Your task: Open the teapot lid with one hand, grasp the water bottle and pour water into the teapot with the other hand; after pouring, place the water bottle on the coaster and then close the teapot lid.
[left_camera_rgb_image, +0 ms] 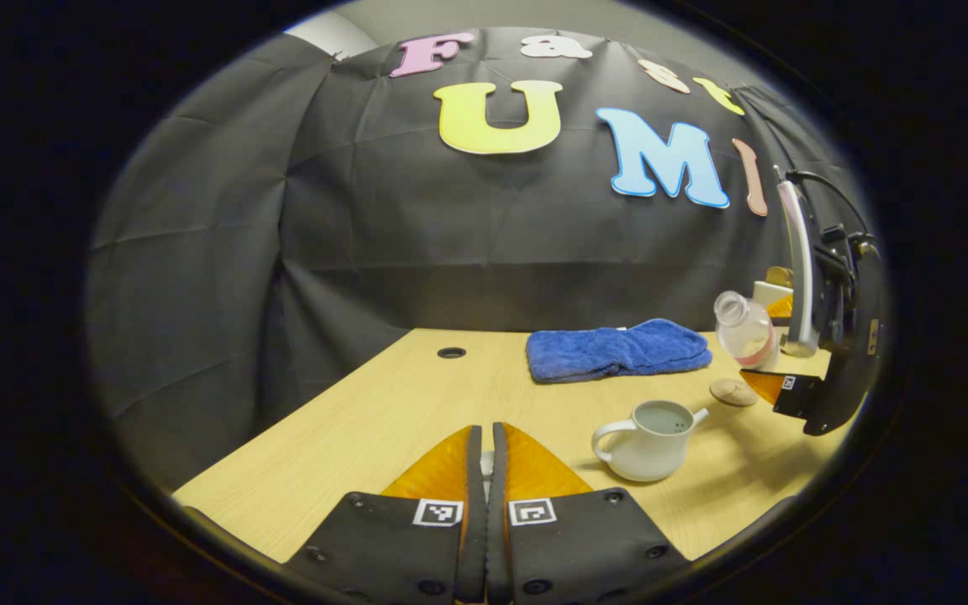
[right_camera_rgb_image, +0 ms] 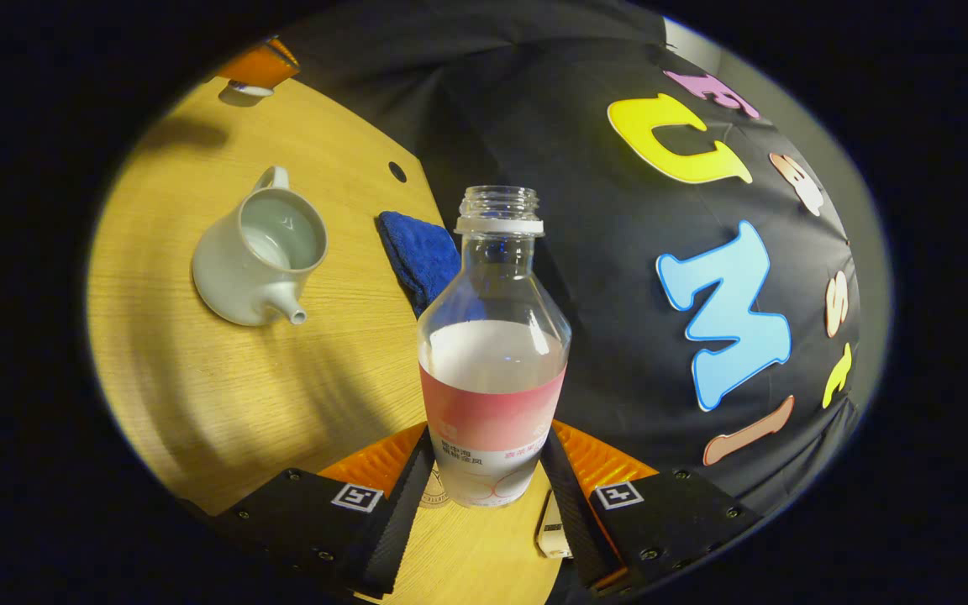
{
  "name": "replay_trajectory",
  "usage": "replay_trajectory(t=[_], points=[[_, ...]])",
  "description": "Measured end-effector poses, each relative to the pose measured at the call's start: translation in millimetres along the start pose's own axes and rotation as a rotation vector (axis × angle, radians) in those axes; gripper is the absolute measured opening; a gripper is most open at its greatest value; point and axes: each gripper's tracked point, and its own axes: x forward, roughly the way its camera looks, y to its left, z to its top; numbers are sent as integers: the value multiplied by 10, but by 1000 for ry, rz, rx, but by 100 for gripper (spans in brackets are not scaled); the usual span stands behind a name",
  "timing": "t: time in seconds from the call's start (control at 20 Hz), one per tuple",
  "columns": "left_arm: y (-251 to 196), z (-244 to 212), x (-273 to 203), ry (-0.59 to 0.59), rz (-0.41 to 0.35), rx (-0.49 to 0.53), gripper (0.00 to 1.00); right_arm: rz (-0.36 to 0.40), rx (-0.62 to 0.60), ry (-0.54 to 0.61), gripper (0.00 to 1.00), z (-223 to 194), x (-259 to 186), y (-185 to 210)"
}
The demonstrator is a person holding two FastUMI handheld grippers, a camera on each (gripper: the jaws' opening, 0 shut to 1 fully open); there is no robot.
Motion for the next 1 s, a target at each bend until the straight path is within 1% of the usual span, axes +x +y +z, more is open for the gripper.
replay_trajectory(t=[0.3,0.45,0.5,0.65,1.0], points=[[87,-46,9,10,7,-13,6,-48,-211,-8,76,87,37,-61],[120,-78,2,15,10,-14,6,-104,-318,-34,76,189,45,-143],[127,-82,3,18,10,-15,6,-115,-341,-38,76,210,48,-168],[122,-118,-8,26,8,-19,6,-116,-380,-38,76,200,56,-172],[106,-150,6,36,3,-20,6,-194,-519,-60,76,273,43,-351]])
